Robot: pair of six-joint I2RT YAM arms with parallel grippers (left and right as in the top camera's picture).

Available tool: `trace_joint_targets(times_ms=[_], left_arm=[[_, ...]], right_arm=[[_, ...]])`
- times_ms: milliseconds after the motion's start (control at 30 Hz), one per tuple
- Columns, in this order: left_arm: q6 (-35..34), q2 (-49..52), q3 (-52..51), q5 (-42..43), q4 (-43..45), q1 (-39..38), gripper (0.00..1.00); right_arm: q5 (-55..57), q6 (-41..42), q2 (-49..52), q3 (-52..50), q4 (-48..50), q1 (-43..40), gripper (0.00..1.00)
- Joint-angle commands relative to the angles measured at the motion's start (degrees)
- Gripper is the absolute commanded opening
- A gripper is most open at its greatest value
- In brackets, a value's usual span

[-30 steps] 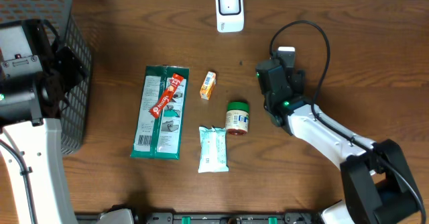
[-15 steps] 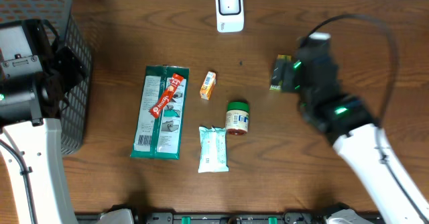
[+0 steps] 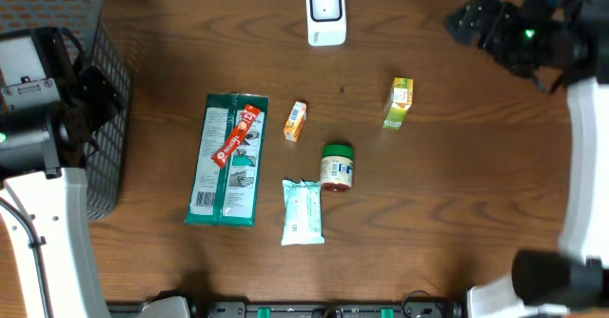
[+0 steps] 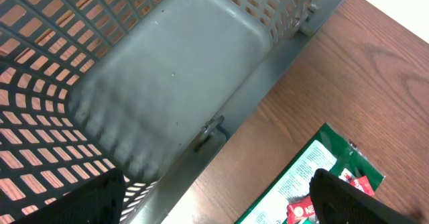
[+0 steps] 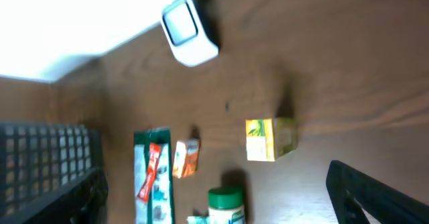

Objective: Scan the item barcode
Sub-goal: 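Lower the carton onto the table right of the jar and release, then reposition the right gripper over the green tea carton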

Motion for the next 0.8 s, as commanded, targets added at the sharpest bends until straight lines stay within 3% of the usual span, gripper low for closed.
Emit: trace_joint_targets(times_ms=[0,233,400,767], left_arm=[[0.5,0.2,0.4,-0.7,0.0,0.2,0.88],[0.5,0.2,0.4,-0.7,0.0,0.2,0.88],[0.5,0.2,0.4,-0.7,0.0,0.2,0.88],[0.5,0.2,0.4,-0.7,0.0,0.2,0.88]], right_arm=[[-8.2,-3.6,7.0,0.7,-0.8,-0.1,0.99],[-8.7,-5.6,12.8,0.5,0.1,2.2,0.98],[-8.7,-1.2,16.8,0.5,-4.9,2.8,0.83],[-5.8,1.2,26.2,0.8,-6.8,3.8,0.83]])
